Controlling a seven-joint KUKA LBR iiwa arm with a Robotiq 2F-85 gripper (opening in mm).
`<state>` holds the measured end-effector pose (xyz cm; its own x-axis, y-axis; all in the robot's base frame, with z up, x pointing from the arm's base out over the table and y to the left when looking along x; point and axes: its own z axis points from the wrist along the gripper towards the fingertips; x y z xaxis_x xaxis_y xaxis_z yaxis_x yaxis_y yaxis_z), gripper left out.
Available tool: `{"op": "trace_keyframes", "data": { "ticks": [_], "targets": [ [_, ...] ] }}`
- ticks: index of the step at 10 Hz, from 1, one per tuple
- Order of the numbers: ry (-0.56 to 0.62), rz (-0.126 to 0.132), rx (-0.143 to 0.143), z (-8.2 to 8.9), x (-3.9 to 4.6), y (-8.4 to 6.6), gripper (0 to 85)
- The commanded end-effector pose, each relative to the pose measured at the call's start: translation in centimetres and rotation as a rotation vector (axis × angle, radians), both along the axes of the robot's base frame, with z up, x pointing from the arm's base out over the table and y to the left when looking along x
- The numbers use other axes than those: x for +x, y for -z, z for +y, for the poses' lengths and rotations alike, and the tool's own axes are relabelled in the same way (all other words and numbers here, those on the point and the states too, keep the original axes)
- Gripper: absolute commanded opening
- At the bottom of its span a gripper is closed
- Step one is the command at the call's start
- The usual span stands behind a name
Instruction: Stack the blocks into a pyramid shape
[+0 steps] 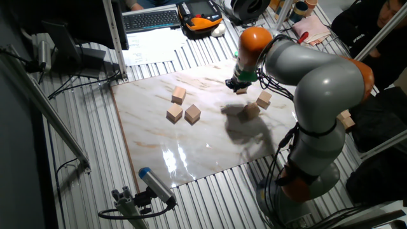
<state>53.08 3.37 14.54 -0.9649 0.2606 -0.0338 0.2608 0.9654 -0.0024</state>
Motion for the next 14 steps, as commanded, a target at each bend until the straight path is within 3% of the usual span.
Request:
{"op": "trace_keyframes", "data": {
  "ticks": [1,2,3,4,6,7,9,11,13,14],
  "targets": [
    [-0.013,0.019,0.008,-0.01,-0.01,0.00,0.0],
    [-0.022,0.027,0.034,-0.01,-0.01,0.00,0.0],
    [-0.017,0.021,0.080,-0.01,-0.01,0.00,0.0],
    [-0.001,0.003,0.078,-0.01,-0.01,0.00,0.0],
    [0.030,-0.013,0.050,-0.01,-0.01,0.00,0.0],
    [0.040,-0.029,0.006,-0.01,-0.01,0.00,0.0],
    [0.074,-0.067,-0.011,-0.01,-0.01,0.00,0.0],
    [0.100,-0.080,-0.037,-0.01,-0.01,0.00,0.0],
    [0.082,-0.058,-0.031,-0.01,-0.01,0.00,0.0],
    [0.074,-0.058,-0.037,-0.01,-0.01,0.00,0.0]
  ]
}}
